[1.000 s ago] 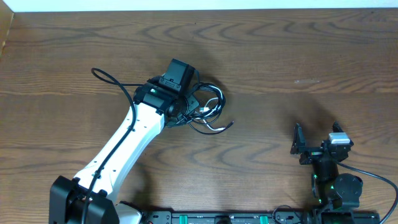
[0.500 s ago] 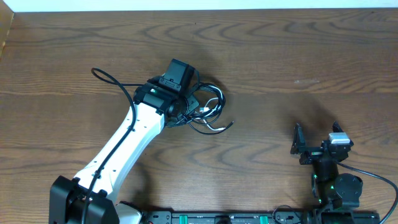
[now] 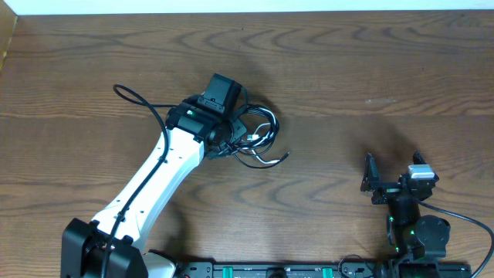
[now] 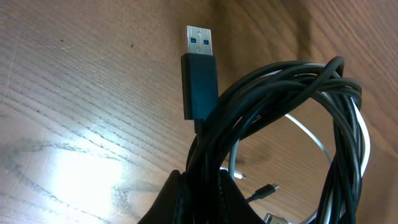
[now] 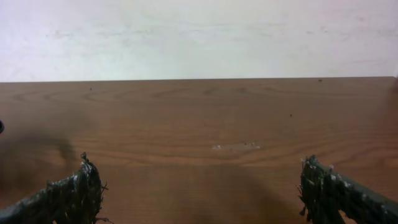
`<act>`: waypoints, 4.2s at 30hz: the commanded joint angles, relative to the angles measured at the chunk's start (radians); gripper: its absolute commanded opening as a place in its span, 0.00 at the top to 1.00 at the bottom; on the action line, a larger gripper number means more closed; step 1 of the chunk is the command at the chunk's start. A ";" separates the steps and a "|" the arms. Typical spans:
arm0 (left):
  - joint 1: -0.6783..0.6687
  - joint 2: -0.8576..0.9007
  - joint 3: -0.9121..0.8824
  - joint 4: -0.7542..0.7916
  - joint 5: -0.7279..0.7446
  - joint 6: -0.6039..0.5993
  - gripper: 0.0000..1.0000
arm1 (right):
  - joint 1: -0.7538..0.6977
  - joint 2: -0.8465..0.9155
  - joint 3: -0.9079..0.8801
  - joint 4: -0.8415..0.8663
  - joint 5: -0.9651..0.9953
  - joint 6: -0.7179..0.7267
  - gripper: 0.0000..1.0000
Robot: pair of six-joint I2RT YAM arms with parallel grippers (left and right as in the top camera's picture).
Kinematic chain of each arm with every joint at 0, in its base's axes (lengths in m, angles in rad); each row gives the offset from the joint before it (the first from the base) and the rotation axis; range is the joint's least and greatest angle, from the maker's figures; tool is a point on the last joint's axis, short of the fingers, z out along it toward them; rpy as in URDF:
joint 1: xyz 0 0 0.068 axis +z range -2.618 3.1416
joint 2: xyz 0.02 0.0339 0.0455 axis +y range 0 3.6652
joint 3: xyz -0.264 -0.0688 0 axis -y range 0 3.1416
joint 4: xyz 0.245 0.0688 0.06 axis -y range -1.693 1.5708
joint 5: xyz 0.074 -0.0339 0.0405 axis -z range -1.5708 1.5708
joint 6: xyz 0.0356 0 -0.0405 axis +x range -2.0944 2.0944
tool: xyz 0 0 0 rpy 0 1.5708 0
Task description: Untangle cables
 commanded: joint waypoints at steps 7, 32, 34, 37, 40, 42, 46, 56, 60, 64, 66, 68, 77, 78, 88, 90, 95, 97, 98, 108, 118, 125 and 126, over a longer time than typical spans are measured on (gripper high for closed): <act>0.000 -0.014 -0.003 -0.004 -0.013 0.016 0.92 | 0.006 -0.003 -0.002 -0.004 0.003 0.013 0.01; -0.001 -0.014 0.023 -0.014 0.130 0.208 0.92 | 0.005 -0.002 -0.002 0.020 0.155 -0.121 0.01; 0.000 -0.014 0.023 0.016 0.087 0.237 0.92 | 0.005 -0.002 -0.002 0.019 0.029 -0.027 0.01; -0.002 -0.014 0.023 0.065 0.085 0.253 0.92 | 0.005 -0.002 -0.002 0.021 -0.189 0.167 0.01; -0.003 -0.014 0.023 0.097 0.086 0.290 0.92 | 0.005 -0.002 -0.002 0.026 -0.521 0.549 0.01; -0.003 -0.014 0.023 0.108 0.085 0.364 0.92 | 0.005 -0.002 -0.002 0.035 -0.591 0.730 0.01; -0.003 -0.014 0.023 0.113 0.154 0.550 0.92 | 0.005 -0.002 -0.002 0.040 -0.638 1.022 0.01; -0.003 -0.014 0.023 0.139 0.317 0.689 0.92 | 0.005 0.003 0.010 0.157 -0.498 0.956 0.22; -0.003 -0.014 0.023 0.181 0.448 0.811 0.92 | 0.005 0.052 0.054 0.125 -0.517 0.956 0.24; -0.003 -0.014 0.023 0.239 0.517 0.871 0.92 | 0.006 0.193 0.134 0.079 -0.591 0.961 0.26; -0.004 -0.014 0.023 0.259 0.517 0.871 0.93 | 0.006 0.285 0.174 0.075 -0.651 0.974 0.26; -0.009 -0.014 0.023 0.263 0.517 0.874 0.93 | 0.006 0.398 0.214 0.082 -0.711 1.002 0.27; -0.095 -0.014 0.023 0.285 0.517 0.881 0.92 | 0.164 0.780 0.240 0.386 -0.763 1.090 0.37; -0.106 -0.014 0.023 0.290 0.520 0.881 0.93 | 0.188 0.805 0.240 0.398 -0.736 1.089 0.40; -0.096 -0.022 0.023 0.292 0.542 0.893 0.93 | 0.272 1.014 0.240 0.401 -0.302 0.923 0.99; -0.025 -0.043 0.023 0.292 0.542 0.892 0.93 | 0.272 1.015 0.240 0.401 -0.242 0.848 0.99; 0.130 -0.101 0.023 0.292 0.542 0.885 0.93 | 0.272 1.015 0.240 0.378 -0.206 0.782 0.99; 0.179 -0.112 0.023 0.288 0.542 0.814 0.92 | 0.272 1.015 0.240 0.370 -0.206 0.784 0.99; 0.188 -0.112 0.023 0.282 0.542 0.786 0.92 | 0.272 1.015 0.240 0.371 -0.207 0.787 0.99; 0.066 -0.110 0.008 0.168 0.542 0.753 0.72 | 0.272 1.015 0.241 0.659 -0.577 0.966 0.99; -0.064 -0.110 0.005 0.214 0.542 0.859 0.72 | 0.272 1.016 0.241 0.660 -0.683 0.898 0.99; -0.096 -0.108 0.001 0.250 0.522 0.866 0.65 | 0.272 1.016 0.241 0.663 -0.824 0.962 0.99; -0.101 -0.105 0.001 0.257 0.508 0.866 0.63 | 0.272 1.016 0.241 0.663 -0.843 0.971 0.99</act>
